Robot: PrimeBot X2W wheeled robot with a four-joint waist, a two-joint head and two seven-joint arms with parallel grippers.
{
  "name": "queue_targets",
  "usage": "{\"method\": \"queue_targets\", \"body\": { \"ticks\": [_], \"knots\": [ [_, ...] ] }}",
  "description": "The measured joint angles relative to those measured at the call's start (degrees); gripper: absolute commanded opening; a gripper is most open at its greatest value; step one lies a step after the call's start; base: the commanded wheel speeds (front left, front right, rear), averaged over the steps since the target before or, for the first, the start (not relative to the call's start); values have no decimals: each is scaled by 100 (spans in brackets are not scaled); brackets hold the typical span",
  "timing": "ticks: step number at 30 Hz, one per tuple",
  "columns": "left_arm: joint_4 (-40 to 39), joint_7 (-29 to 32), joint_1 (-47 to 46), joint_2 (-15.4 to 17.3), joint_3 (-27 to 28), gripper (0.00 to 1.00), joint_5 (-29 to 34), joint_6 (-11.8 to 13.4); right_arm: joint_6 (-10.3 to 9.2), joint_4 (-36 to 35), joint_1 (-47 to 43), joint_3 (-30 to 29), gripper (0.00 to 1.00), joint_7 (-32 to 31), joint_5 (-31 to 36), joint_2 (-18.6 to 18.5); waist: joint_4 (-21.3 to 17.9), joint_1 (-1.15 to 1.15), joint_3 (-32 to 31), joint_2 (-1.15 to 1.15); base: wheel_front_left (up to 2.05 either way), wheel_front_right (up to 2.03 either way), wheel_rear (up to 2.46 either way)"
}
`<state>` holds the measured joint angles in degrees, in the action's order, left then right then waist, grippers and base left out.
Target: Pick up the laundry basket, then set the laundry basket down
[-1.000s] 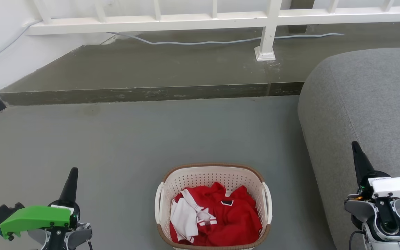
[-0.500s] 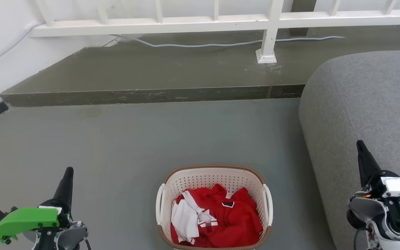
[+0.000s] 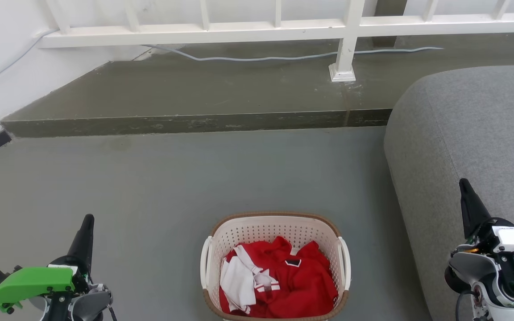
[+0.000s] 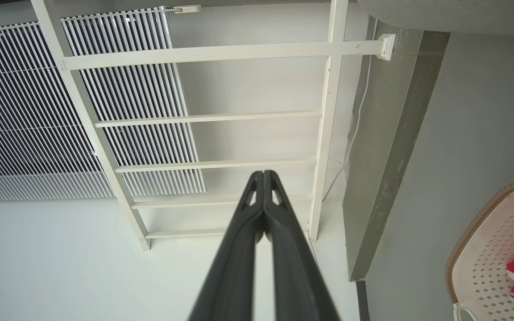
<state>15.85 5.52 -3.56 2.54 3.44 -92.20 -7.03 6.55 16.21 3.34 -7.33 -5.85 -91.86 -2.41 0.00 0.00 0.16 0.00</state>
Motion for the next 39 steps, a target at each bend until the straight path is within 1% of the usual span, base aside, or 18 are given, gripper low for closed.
{"method": "queue_targets", "body": {
  "ticks": [39],
  "knots": [
    [-2,1,0,0,8,0,0,0,0,-5,1,-3,0,0,0,2,0,0,1,0,0,0,0]
  ]
}}
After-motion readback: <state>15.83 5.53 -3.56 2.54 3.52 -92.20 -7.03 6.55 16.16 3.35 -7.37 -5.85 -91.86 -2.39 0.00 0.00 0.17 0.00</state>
